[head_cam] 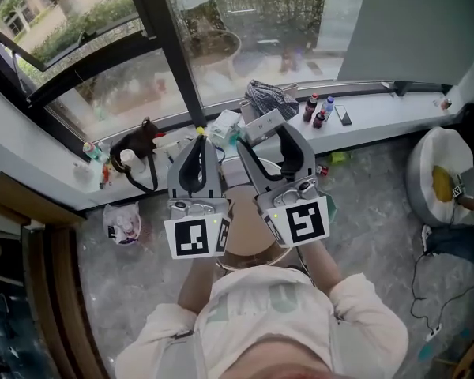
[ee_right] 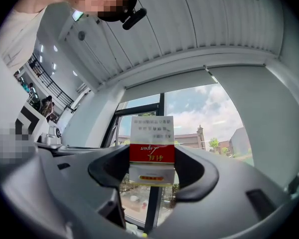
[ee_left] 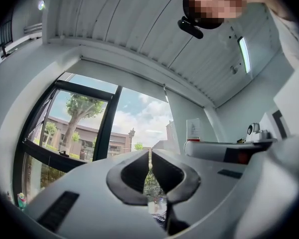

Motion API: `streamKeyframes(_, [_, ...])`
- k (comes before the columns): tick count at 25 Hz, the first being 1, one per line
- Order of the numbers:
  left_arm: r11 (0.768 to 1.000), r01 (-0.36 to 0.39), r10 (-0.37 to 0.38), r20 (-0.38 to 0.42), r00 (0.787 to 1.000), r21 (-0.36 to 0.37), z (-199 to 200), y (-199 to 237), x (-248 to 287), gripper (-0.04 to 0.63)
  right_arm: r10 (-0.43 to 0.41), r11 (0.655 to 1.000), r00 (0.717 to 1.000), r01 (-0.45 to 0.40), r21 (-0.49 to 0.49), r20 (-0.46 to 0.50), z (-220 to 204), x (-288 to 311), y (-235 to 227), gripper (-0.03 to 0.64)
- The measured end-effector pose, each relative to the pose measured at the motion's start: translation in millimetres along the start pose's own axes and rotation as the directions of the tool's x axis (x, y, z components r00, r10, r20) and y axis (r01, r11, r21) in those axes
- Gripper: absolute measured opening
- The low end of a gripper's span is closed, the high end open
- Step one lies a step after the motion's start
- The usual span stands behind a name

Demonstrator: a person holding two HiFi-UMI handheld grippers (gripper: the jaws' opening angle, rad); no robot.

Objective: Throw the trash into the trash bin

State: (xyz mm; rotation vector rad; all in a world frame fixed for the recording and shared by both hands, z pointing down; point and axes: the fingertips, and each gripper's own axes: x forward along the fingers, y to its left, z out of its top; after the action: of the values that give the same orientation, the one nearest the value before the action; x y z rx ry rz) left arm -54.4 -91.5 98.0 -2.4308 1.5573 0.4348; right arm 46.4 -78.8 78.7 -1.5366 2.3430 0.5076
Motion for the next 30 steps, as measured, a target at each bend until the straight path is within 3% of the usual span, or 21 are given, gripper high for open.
streamKeyframes(5, [0.994,0.057,-0.059,-0.021,0.998,-0.096,-37,-39,18,0.012,-0.047,0.999,0.997,0.048,0.009,-0.058,-15,-19,-37,0.281])
streamKeyframes(9, [0.969,0.145,-0.161,-0.067,0.985,-0.199,-78,-94,67,0.012,-0.129,0.992,0.984,0.128,-0.017,-0.124,-34,-30,-102,0.281])
streamKeyframes(16, [0.889,0.349,-0.382,-0.058,0.922,-0.295,-112,-237,121,0.012,-0.350,0.937,0.918,0.342,-0.076,-0.186,-45,-105,-228,0.281])
streamKeyframes(21, [0.842,0.451,-0.483,-0.040,0.875,-0.295,-127,-332,147,0.012,-0.452,0.891,0.867,0.429,-0.148,-0.209,-46,-163,-306,0.281])
streamKeyframes(26, [0.818,0.489,-0.526,-0.050,0.849,-0.304,-149,-390,158,0.012,-0.482,0.876,0.844,0.459,-0.148,-0.236,-60,-196,-353,0.281])
streamKeyframes(30, [0.800,0.462,-0.533,-0.098,0.841,-0.383,-192,-403,156,0.012,-0.490,0.870,0.828,0.484,-0.096,-0.271,-96,-213,-371,0.281])
